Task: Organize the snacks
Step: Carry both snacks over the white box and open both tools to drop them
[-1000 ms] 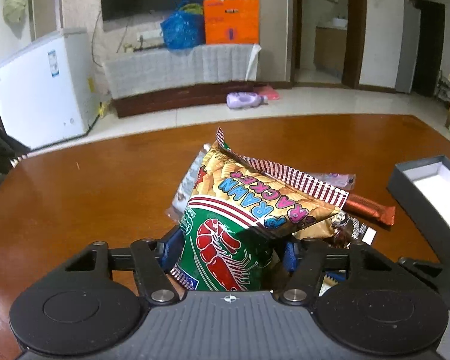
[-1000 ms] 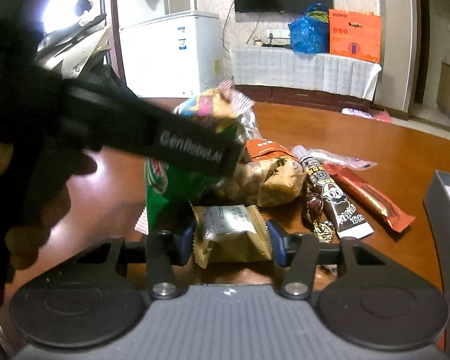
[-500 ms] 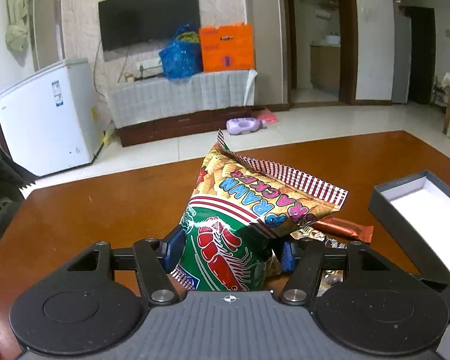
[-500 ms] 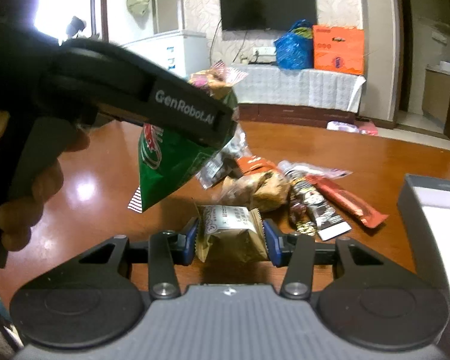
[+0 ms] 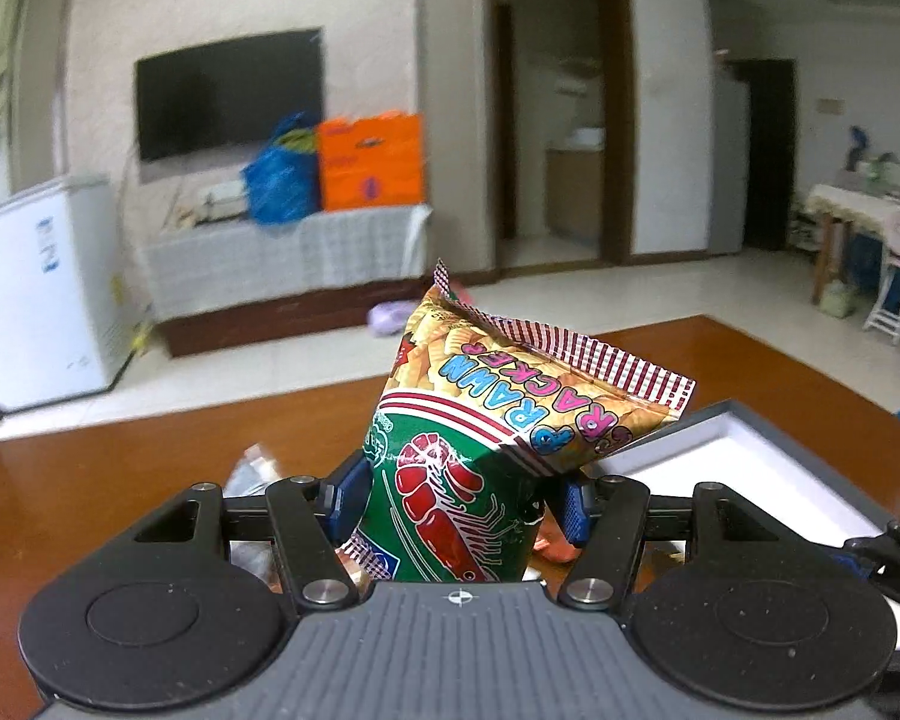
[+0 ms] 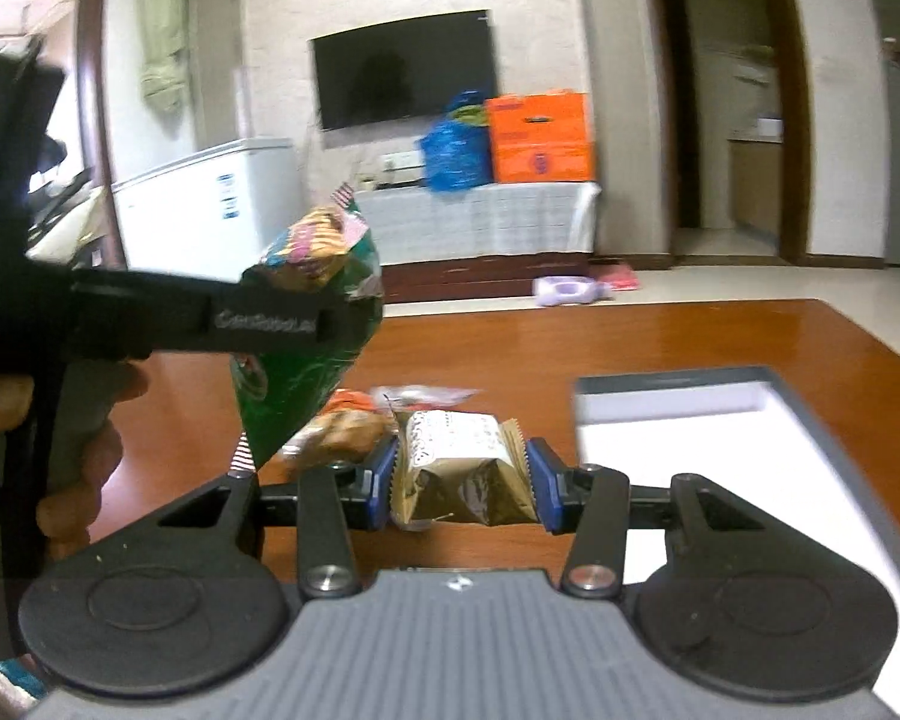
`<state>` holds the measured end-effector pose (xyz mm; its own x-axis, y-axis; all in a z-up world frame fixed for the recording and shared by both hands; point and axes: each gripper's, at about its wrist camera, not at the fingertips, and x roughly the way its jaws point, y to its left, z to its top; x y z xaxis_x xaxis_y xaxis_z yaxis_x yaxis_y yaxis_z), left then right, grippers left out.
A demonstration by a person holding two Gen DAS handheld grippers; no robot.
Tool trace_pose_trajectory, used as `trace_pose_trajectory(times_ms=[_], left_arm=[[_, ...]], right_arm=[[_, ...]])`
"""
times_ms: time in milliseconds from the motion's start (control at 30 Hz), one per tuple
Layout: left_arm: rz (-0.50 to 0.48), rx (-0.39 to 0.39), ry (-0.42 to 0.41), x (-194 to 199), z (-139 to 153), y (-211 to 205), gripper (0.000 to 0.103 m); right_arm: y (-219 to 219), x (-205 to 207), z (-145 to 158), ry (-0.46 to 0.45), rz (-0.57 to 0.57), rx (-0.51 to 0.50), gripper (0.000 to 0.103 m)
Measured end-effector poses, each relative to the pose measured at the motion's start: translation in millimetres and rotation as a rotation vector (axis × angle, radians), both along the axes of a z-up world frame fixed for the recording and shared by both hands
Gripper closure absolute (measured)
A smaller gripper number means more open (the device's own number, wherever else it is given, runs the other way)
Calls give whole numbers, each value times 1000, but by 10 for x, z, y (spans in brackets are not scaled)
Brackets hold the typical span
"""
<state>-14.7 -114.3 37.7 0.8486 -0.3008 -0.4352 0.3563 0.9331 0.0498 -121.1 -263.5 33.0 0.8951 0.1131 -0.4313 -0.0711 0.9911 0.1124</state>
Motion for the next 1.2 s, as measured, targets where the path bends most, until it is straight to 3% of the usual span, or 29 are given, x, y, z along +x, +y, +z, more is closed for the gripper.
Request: trace_pose_trajectory(times_ms=[233,367,667,933,1067,1200], left_arm=[[-88,-47,-41,-132,-138,-513,43],[-157,40,-113,-238,-216,-877,42],[-208,111,-59,-108,-272,-1457,42],[-224,167,-25,27,-278,-1691,42],[-240,226,-35,92,-320,-1825,42],[-259,226,2,175,-354,-1882,42]], right_arm=[[-612,-267,100,5,-130,-16,57],[-929,-352,73,31,-206,5,57],[-1463,-277,-97,30,-334,85,57],[-1495,76,-381,118,-341,128,57],[-1509,186,-437,121,-360,119,57],[-1495,205,-497,126,-378,117,57]])
